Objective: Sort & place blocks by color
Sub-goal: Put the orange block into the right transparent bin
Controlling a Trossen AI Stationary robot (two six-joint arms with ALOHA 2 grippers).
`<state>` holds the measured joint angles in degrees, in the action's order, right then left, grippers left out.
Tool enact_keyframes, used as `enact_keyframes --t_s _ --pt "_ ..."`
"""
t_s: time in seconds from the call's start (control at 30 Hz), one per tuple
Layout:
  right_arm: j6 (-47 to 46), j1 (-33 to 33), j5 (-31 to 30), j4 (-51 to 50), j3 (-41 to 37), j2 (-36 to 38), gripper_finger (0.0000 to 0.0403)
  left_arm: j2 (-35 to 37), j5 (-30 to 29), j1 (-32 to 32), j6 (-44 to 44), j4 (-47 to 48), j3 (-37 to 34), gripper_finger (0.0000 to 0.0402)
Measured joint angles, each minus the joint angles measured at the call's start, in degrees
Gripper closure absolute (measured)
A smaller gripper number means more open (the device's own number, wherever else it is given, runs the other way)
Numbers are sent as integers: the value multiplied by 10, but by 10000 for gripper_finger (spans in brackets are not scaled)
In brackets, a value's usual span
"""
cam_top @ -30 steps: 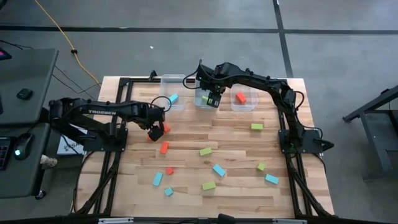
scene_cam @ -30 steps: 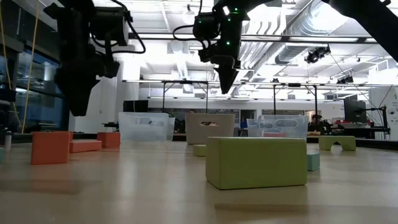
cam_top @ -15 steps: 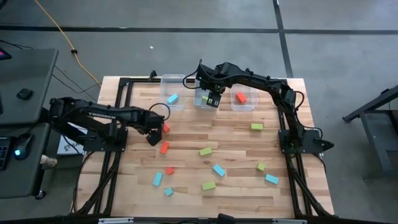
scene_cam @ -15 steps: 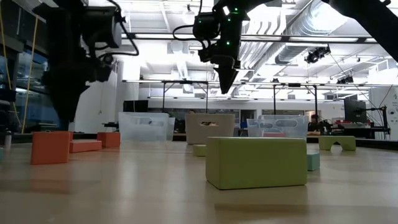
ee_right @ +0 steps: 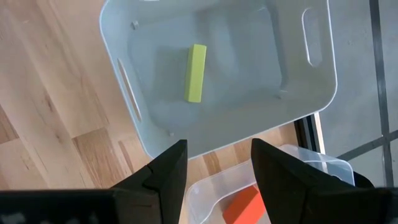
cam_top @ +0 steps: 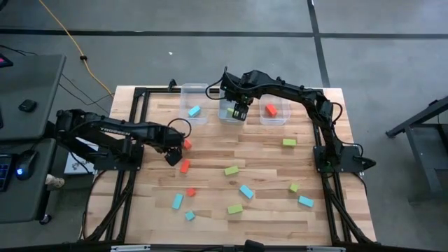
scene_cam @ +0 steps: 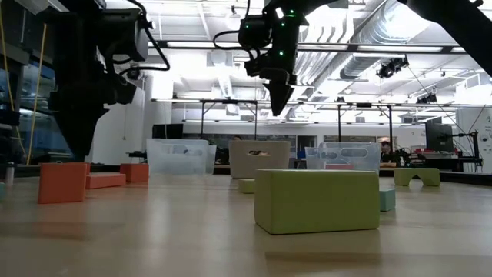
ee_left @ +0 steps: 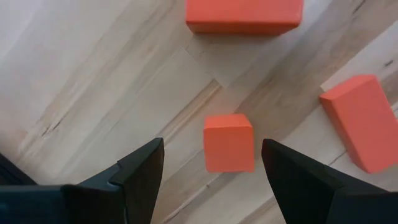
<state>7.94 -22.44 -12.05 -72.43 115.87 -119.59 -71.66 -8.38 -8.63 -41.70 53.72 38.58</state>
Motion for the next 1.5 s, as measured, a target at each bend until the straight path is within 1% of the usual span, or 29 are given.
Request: enact_keyframes --t_s 0.33,0.5,0.67,0.73,0.83,1.0,1.33,1.5 --pt "0 0 0 0 0 0 234 -6 -6 21 -29 -16 -9 149" --pt "0 0 0 1 0 0 234 -6 -8 21 -34 -44 -36 149" --pt "0 0 0 3 0 0 234 -6 -11 21 -37 -46 -37 149" --pt "0 0 0 3 0 0 234 -6 -21 21 -37 -47 -37 152" --pt "-2 0 0 3 0 0 234 -6 -25 20 -36 -46 -37 170" --pt "-2 0 0 3 0 0 234 -6 -17 21 -31 -49 -37 216" --pt "-2 0 0 3 0 0 234 -8 -17 21 -16 -50 -37 292" --pt "-2 0 0 3 0 0 234 -7 -34 21 4 -50 -34 337"
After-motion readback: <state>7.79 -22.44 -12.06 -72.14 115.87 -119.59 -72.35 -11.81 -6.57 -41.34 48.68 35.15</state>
